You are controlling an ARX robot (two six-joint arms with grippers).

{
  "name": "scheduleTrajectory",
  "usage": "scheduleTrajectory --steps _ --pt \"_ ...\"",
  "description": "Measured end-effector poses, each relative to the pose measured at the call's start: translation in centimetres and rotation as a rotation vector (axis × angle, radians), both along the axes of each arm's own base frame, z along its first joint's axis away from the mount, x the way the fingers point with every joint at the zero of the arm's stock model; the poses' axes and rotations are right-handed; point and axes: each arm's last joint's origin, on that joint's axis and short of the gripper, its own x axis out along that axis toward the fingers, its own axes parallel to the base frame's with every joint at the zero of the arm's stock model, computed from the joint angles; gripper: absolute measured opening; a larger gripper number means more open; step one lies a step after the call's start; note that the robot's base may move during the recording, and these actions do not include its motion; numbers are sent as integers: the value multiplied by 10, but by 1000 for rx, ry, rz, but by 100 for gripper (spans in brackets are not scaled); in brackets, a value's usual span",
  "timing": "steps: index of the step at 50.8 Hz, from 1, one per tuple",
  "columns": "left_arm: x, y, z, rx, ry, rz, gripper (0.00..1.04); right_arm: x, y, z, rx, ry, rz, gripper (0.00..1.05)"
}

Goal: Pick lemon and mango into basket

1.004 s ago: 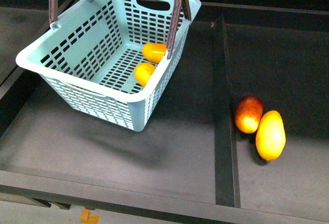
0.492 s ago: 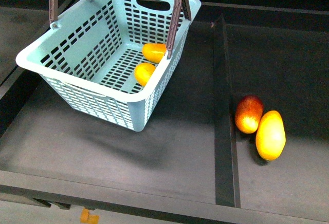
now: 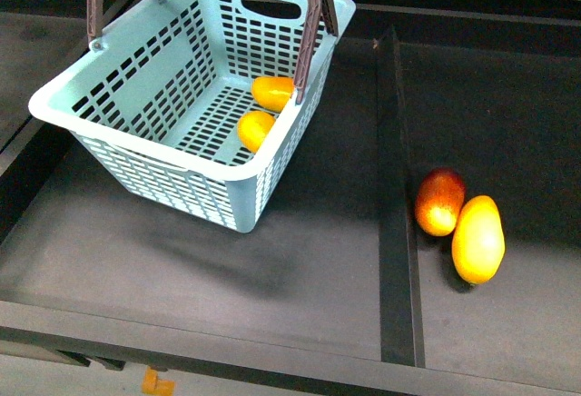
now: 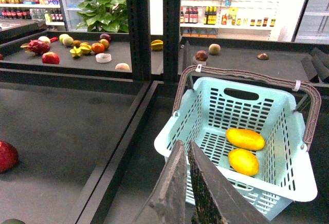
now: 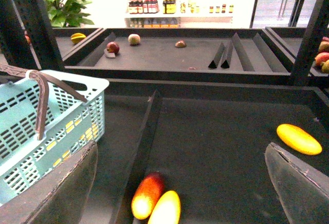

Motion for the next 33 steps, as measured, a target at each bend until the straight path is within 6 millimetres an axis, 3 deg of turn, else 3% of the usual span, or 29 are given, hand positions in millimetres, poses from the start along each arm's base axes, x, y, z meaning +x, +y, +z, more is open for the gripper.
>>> scheduleTrajectory --steps 11,24,33 --pt "0 0 0 0 0 0 6 0 0 0 0 0 0 96" --pt "0 0 0 0 0 0 52 0 0 0 0 0 0 96" --pt "0 0 0 0 0 0 97 0 0 0 0 0 0 96"
